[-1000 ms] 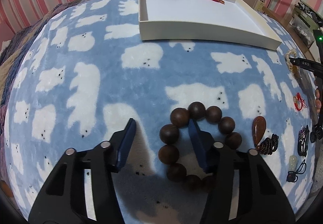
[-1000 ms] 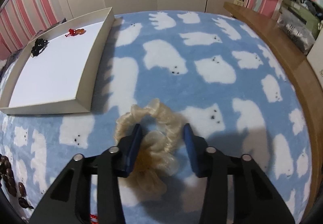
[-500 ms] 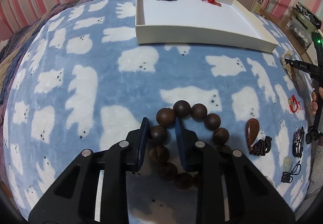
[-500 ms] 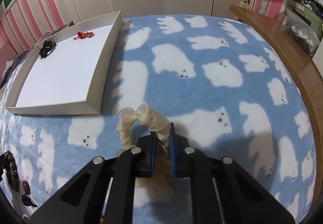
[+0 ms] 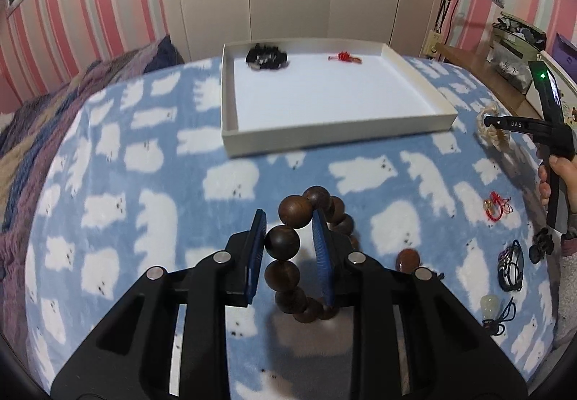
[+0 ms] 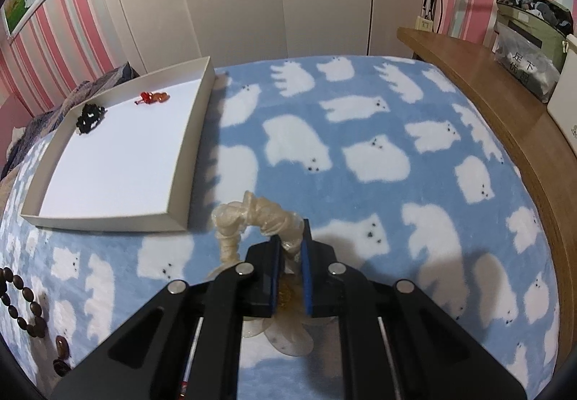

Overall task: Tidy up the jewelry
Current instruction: 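Carry the bracelet and hair tie into the white tray and open both tools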

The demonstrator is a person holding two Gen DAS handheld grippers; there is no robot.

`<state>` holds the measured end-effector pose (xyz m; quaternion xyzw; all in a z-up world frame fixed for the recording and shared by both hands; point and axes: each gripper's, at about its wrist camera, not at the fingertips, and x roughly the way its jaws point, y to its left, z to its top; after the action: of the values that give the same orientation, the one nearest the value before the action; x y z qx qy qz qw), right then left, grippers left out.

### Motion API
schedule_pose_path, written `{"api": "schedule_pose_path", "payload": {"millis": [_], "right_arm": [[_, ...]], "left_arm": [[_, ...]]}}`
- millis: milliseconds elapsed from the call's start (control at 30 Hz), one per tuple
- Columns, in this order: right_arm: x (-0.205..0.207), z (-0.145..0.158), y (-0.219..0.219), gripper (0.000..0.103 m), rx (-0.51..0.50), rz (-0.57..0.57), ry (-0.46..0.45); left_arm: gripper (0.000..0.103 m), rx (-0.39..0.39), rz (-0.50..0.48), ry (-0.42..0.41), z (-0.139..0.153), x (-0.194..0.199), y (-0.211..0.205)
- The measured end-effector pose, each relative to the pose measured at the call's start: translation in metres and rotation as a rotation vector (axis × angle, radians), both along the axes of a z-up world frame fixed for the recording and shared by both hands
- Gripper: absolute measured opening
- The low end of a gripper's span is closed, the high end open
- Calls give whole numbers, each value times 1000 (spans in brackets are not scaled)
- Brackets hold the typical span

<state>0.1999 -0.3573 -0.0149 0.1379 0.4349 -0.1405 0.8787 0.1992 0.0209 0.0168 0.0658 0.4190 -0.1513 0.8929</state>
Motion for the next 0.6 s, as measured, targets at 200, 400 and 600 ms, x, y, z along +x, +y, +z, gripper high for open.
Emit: {"api": "schedule_pose_path", "payload": {"millis": [200, 400, 600], "right_arm": [[8, 16, 3, 10, 9, 2, -32], [32, 51, 21, 10, -12, 56, -78], [81, 65, 40, 10, 3, 97, -83]], "left_arm": [[25, 19, -32, -83, 24, 7, -10], [24, 22, -50, -170, 62, 31, -25], [17, -21, -62, -148, 73, 94, -49]]}}
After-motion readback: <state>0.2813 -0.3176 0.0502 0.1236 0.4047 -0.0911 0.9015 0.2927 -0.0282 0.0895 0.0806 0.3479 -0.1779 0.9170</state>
